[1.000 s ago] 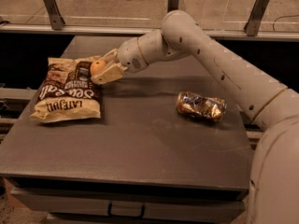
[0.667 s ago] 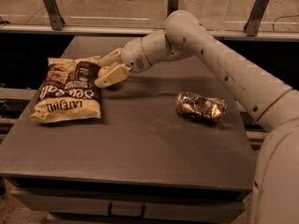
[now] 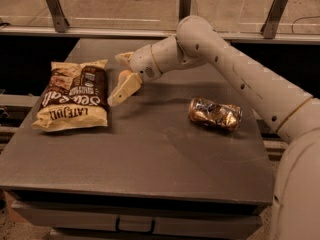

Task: Move orange near brown chip bag

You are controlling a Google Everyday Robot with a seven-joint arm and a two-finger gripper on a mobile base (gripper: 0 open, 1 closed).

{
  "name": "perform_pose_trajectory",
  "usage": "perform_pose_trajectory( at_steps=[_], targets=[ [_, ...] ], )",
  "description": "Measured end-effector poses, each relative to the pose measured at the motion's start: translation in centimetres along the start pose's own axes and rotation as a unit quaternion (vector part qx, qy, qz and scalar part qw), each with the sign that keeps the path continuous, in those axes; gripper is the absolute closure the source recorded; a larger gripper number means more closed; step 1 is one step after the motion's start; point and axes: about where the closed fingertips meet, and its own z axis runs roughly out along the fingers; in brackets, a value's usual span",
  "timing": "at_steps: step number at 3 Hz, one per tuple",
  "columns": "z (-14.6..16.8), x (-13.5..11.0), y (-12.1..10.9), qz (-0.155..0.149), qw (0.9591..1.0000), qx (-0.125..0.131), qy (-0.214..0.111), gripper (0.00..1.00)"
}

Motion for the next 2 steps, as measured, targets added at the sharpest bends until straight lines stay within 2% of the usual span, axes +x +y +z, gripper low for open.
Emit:
perform_pose_trajectory(
  at_steps=[2],
  targets=[
    [0.65, -0.03, 1.05, 0.019, 0.9997, -0.008, -0.012, 0.0]
  ],
)
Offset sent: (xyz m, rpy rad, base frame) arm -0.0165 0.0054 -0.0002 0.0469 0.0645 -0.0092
